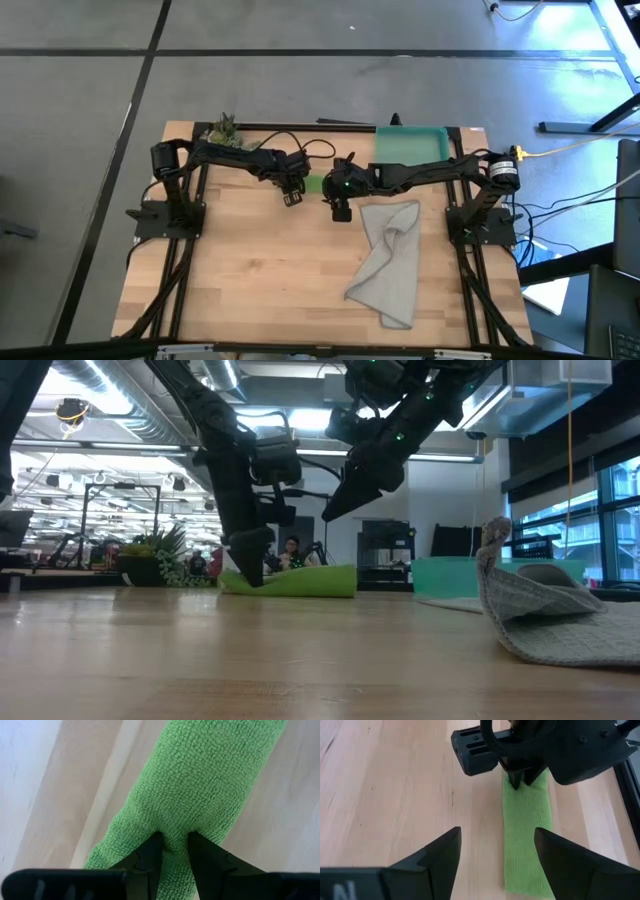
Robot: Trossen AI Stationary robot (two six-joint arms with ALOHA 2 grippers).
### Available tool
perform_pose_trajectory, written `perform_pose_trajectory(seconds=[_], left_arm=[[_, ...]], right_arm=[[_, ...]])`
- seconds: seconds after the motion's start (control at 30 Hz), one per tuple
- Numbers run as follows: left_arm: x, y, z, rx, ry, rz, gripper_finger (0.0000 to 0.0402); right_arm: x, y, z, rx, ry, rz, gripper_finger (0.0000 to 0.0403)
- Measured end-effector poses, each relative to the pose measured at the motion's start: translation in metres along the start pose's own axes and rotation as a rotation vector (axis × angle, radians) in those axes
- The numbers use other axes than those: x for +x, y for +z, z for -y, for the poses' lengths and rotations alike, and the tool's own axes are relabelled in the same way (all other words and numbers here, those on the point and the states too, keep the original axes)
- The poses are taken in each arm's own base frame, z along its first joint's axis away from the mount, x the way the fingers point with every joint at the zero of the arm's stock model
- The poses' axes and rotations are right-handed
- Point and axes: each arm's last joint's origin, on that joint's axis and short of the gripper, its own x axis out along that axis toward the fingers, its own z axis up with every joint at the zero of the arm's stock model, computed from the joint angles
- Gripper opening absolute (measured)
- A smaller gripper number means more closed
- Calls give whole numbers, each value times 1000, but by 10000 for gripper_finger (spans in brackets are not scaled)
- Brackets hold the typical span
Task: Roll microfiber towels into tight, uniform cylinder then place into a basket
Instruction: Put the green microfiber cloth into the blue bin
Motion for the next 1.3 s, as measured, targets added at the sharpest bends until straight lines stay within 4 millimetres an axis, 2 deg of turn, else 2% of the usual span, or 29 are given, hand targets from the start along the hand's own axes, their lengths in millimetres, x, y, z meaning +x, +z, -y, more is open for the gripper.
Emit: perform_pose_trajectory(seconds=[0.37, 0.73, 0.97, 1.3], left_arm=[[-1, -2, 5, -9, -16, -22, 94], [-11, -17, 39, 77, -75, -156, 94], [-14, -20, 52, 128, -51, -152, 94], [-14, -20, 53, 136, -5, -143, 94]], right_arm=[[0, 0, 0, 0, 0, -1, 252], [0, 0, 0, 0, 5, -2, 252], [0, 0, -4, 5, 135, 29, 252], [32, -18, -1, 43, 125, -39, 252]])
